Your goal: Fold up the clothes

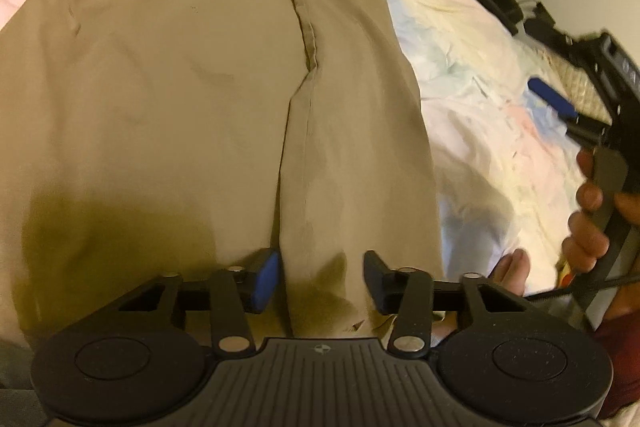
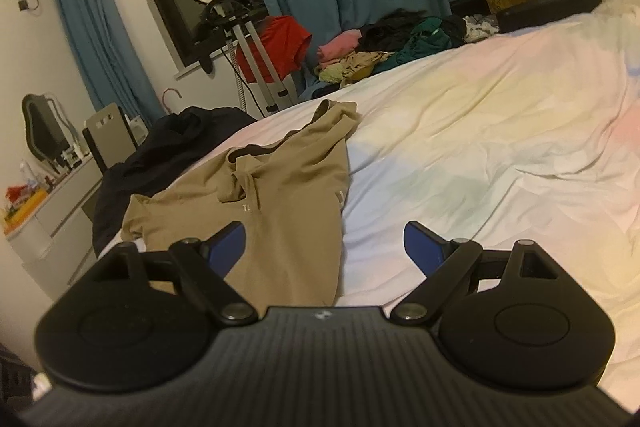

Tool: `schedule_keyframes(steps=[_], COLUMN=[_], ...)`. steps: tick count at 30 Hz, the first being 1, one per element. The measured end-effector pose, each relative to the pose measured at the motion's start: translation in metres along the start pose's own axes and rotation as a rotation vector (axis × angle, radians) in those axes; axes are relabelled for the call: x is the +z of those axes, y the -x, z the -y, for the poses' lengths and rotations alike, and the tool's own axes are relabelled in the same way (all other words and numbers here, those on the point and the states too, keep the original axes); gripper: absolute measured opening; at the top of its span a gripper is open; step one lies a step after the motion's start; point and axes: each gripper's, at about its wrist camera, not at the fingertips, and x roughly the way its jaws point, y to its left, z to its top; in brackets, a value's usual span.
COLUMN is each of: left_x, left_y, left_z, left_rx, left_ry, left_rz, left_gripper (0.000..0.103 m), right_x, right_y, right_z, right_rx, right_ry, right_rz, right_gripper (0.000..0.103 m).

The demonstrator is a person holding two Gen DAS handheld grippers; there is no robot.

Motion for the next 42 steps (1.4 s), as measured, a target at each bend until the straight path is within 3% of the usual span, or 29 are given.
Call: schedule_keyframes(steps=[1, 3, 4, 6, 11, 12, 14, 16, 22, 26, 31, 34, 37, 39, 42], left_x=[-0.002, -0.006, -0.008, -0.01, -0.017, -0.017, -0.018, -0.021, -0.023, -0.017, -0.012, -0.012, -0.002, 0.003, 0.012], left_y=[0.0, 0.0, 0.001, 0.001, 0.0, 0.001, 0.005, 0.014, 0.053, 0.089, 0.144, 0.178, 0.206, 0.234, 0.263], left_z=[0.002, 0.003, 0.003, 0.004, 0.012, 0.016, 0.023, 0.032, 0.05, 0.067, 0.094, 0.108, 0.125, 0.132, 0.14], left_rx=[0.01, 0.016, 0.017, 0.027, 0.099, 0.114, 0.144, 0.176, 0.248, 0.286, 0.272, 0.282, 0.346, 0.361, 0.337], left_ry=[-0.012, -0.029, -0.036, -0.045, -0.08, -0.095, -0.128, -0.182, -0.242, -0.285, -0.296, -0.3, -0.296, -0.263, -0.222], left_rz=[-0.003, -0.016, -0.022, -0.02, -0.011, -0.004, 0.01, 0.059, 0.213, 0.321, 0.461, 0.515, 0.533, 0.567, 0.595], left_gripper=[0.029, 0.021, 0.011, 0.003, 0.004, 0.006, 0.019, 0.056, 0.083, 0.086, 0.091, 0.094, 0.094, 0.101, 0.103], right_x=[-0.001, -0.002, -0.002, -0.002, -0.001, -0.001, -0.002, -0.001, 0.023, 0.042, 0.073, 0.094, 0.114, 0.122, 0.126], right_y=[0.0, -0.001, -0.001, 0.001, 0.006, 0.006, 0.007, 0.01, 0.056, 0.093, 0.145, 0.175, 0.193, 0.2, 0.196], right_z=[-0.001, -0.004, -0.006, -0.009, -0.017, -0.018, -0.023, -0.028, -0.058, -0.079, -0.092, -0.111, -0.131, -0.145, -0.164], right_rx=[0.001, 0.005, 0.007, 0.012, 0.025, 0.031, 0.047, 0.053, 0.063, 0.066, 0.159, 0.145, 0.14, 0.128, 0.102], right_ry=[0.008, 0.017, 0.021, 0.03, 0.052, 0.055, 0.069, 0.08, 0.13, 0.16, 0.061, 0.089, 0.144, 0.203, 0.285], right_rz=[-0.001, -0.004, -0.005, 0.0, 0.018, 0.015, 0.008, 0.008, 0.085, 0.139, 0.14, 0.165, 0.137, 0.123, 0.092], right_gripper=[0.088, 0.088, 0.088, 0.088, 0.088, 0.088, 0.088, 0.088, 0.087, 0.087, 0.087, 0.087, 0.087, 0.087, 0.087])
